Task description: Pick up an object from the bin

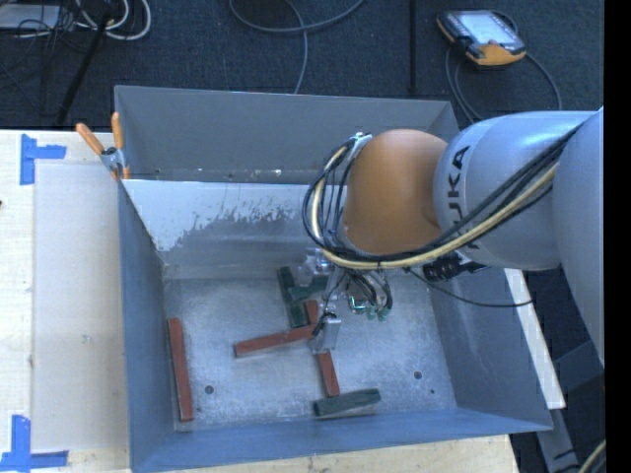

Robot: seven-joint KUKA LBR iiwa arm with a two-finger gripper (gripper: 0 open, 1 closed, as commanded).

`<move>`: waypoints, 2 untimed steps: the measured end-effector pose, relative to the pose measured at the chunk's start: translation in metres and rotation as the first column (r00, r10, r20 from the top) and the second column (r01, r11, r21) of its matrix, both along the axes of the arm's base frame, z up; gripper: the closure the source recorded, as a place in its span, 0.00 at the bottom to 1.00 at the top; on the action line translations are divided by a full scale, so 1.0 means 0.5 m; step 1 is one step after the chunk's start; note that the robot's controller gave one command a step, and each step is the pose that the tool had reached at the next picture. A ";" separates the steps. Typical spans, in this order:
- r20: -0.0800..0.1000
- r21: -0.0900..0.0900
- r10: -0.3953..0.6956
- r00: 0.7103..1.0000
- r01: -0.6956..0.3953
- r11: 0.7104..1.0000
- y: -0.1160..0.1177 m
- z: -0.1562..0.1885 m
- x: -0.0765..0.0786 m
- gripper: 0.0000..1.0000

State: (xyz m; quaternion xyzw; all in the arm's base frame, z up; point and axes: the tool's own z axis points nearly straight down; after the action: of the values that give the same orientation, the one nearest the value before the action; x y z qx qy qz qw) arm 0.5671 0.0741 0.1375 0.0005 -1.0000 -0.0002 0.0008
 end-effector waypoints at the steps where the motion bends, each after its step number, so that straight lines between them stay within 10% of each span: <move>1: 0.008 0.001 -0.040 0.999 0.040 0.999 0.009 -0.103 -0.012 0.00; 2: 0.002 0.000 -0.338 0.941 0.338 0.941 0.106 -0.129 0.007 1.00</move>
Offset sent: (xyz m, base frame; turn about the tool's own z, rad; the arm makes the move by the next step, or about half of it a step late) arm 0.0036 0.0517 -0.0643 0.3468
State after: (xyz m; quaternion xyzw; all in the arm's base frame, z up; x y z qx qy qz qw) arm 0.5707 0.1270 0.0728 -0.1712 -0.9852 -0.0004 -0.0003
